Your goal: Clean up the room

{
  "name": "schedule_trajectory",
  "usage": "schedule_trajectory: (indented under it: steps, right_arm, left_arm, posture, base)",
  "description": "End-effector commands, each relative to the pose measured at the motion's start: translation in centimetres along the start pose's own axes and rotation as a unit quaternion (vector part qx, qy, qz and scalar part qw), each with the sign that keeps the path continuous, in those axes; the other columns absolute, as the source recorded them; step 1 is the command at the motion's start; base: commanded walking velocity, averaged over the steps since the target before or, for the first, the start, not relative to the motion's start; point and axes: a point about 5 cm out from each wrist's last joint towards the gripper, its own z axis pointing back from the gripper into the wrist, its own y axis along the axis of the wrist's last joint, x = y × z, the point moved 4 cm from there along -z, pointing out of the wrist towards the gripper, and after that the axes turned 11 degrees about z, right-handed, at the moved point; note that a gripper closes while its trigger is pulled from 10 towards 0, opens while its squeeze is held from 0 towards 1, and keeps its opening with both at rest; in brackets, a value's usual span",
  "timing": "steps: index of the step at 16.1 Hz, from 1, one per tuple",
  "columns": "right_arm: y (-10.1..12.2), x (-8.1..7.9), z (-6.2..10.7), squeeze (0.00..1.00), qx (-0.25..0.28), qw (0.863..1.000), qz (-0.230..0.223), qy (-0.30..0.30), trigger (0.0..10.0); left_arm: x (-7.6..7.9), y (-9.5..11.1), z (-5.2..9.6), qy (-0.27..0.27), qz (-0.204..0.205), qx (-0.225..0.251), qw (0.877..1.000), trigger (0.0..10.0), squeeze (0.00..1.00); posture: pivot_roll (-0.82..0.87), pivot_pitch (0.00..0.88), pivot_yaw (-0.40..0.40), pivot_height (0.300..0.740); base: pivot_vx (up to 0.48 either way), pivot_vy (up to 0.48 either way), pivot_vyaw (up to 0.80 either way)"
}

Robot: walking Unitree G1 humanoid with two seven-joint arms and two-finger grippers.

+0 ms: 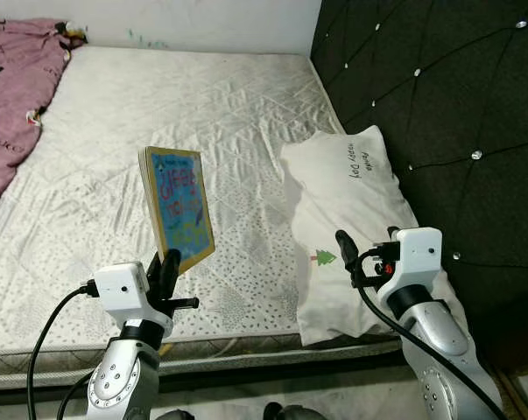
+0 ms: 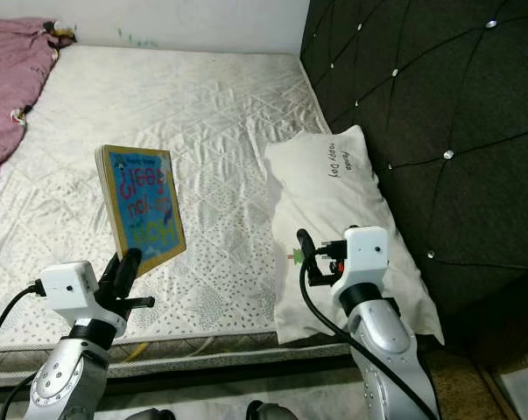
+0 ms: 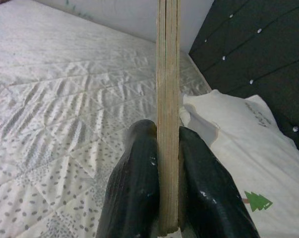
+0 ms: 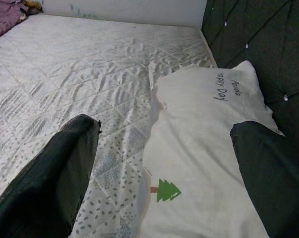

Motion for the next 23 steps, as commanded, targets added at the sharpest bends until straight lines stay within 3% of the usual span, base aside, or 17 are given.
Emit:
schedule_trajectory:
  steps: [1, 8, 16, 23]
  right_arm:
    - [-0.5, -0.1, 0.2, 0.0, -0.01, 1.0, -0.001, 0.002, 10.0]
    - [0.1, -0.2, -0.3, 0.0, 0.002, 1.0, 0.002, 0.018, 10.0]
    - [-0.4, 0.7, -0.7, 0.0, -0.002, 1.0, 0.021, 0.011, 10.0]
    - [-0.1, 0.3, -0.9, 0.0, 0.013, 0.999, 0.028, 0.026, 10.0]
  left_arm:
    - [0.5, 0.7, 0.0, -0.005, 0.0, 0.015, 1.0, 10.0, 0.0]
    - [0.5, 0.6, 0.0, -0.002, -0.002, 0.013, 1.0, 10.0, 0.0]
    - [-0.1, 0.4, 0.1, 0.019, 0.003, 0.011, 1.0, 10.0, 0.0]
    - [0.9, 0.6, 0.1, -0.012, -0.004, 0.019, 1.0, 10.0, 0.0]
  posture:
    - [-0.11, 0.158, -0.089, 0.685]
    - [-0.11, 0.172, -0.091, 0.6]
    - [-0.11, 0.173, -0.09, 0.6]
    - [-0.11, 0.169, -0.093, 0.6]
  base:
    - [0.0, 0.0, 0.0]
    - [0.0, 0.0, 0.0]
    - [0.0, 0.0, 0.0]
    - [0.117, 0.0, 0.0]
